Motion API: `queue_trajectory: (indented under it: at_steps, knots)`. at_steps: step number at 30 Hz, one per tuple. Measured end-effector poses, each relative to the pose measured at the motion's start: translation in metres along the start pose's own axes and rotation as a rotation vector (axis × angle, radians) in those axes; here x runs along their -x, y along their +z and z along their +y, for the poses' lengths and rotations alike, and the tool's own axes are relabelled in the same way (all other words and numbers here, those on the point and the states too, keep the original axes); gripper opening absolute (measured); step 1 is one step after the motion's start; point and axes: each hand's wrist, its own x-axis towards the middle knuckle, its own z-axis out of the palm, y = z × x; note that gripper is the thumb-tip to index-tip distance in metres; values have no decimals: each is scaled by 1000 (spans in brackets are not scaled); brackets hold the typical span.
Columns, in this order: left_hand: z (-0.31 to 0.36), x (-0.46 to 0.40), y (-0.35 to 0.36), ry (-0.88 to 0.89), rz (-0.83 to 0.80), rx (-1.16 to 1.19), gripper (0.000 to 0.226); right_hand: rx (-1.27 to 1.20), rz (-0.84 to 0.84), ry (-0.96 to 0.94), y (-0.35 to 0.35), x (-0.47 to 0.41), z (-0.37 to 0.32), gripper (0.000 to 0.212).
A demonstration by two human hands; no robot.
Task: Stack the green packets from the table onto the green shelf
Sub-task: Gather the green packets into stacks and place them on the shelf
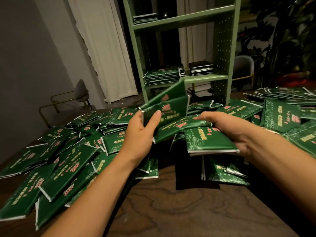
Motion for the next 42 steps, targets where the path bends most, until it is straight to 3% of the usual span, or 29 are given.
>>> queue_trajectory:
  at_steps: [5,7,9,14,18,22,26,31,35,38,42]
  knots:
    - [0,5,7,-97,-227,119,22,-160,82,30,2,-1,-6,23]
    - [0,5,4,-53,-319,128,20,-189,96,24,3,-1,-9,22]
    - [0,6,0,-2,-368,64,33,-197,96,14,2,-3,-8,22]
    - [-1,5,6,98,-295,-199,43,-223,92,-1,0,-9,-3,21]
    - [-10,1,8,41,-103,-18,25,-111,250,-9,-2,-16,0,20]
    - [-15,-5,4,28,42,37,16,103,423,-157,-9,-25,3,21]
    - [-10,0,7,113,-54,-88,29,64,359,-180,-8,-27,6,8]
    - [-9,3,10,77,-215,-58,22,-368,173,-184,-10,-21,-1,27]
    - [-7,6,6,81,-295,-183,53,-360,102,-190,-12,-23,1,38]
    - [-8,7,7,119,-287,-366,83,-237,139,-241,-12,-27,4,26]
    - [-11,9,8,132,-334,-427,99,-281,171,-238,-14,-33,8,27]
